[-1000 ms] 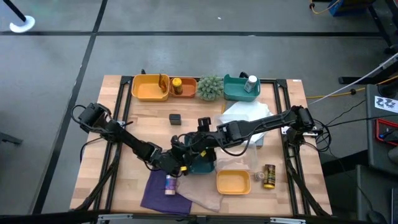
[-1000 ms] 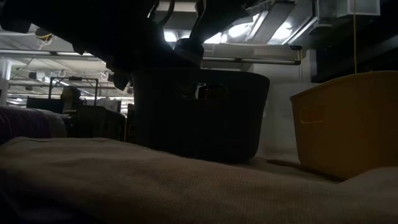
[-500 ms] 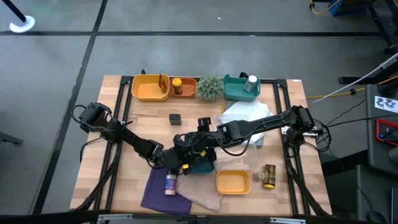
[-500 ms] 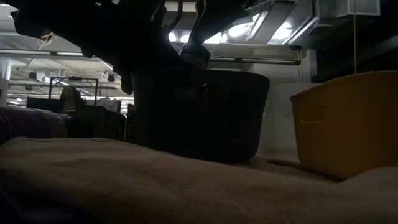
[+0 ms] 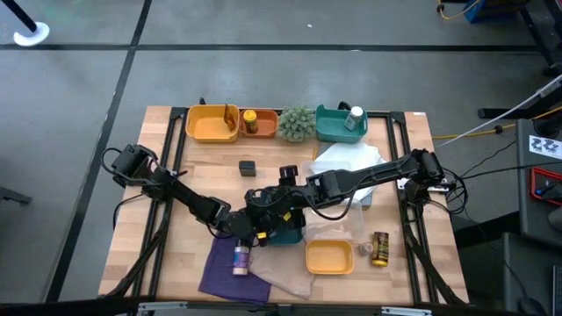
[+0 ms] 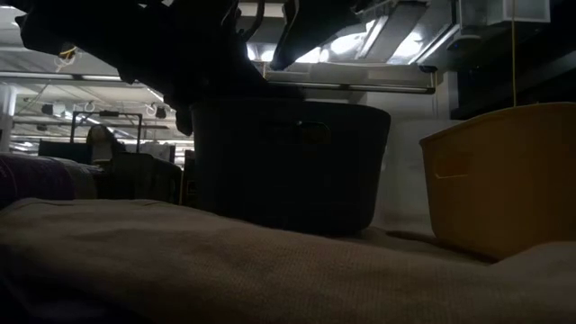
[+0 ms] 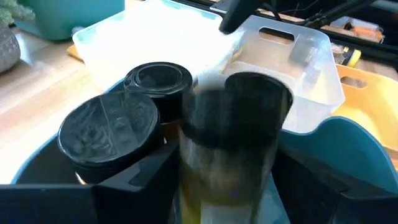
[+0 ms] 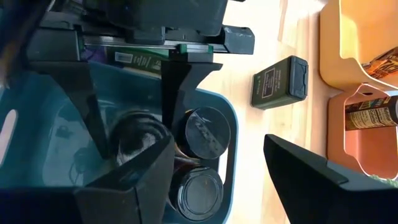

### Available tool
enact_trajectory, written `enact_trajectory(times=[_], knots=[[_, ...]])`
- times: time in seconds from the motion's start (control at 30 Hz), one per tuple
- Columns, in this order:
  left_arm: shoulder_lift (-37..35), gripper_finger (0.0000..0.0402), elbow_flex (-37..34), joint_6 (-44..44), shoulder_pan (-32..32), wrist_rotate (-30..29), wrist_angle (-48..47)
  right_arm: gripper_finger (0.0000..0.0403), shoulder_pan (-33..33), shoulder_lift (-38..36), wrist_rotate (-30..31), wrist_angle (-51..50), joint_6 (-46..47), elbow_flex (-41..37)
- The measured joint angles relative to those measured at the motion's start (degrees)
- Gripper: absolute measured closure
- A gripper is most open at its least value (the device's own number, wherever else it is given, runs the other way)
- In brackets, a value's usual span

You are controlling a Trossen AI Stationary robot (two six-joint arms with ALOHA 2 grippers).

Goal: Sort spices by type
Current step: Put the left black seasoning bottle into the blue bin

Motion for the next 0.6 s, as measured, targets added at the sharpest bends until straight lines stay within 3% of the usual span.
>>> enact_trajectory(times=[0.6], knots=[[-2.4,0.0176,0.0,3.2,-1.0,0.0,0.0,0.0155,0.0,0.0,0.0,-4.2,0.0,3.0]])
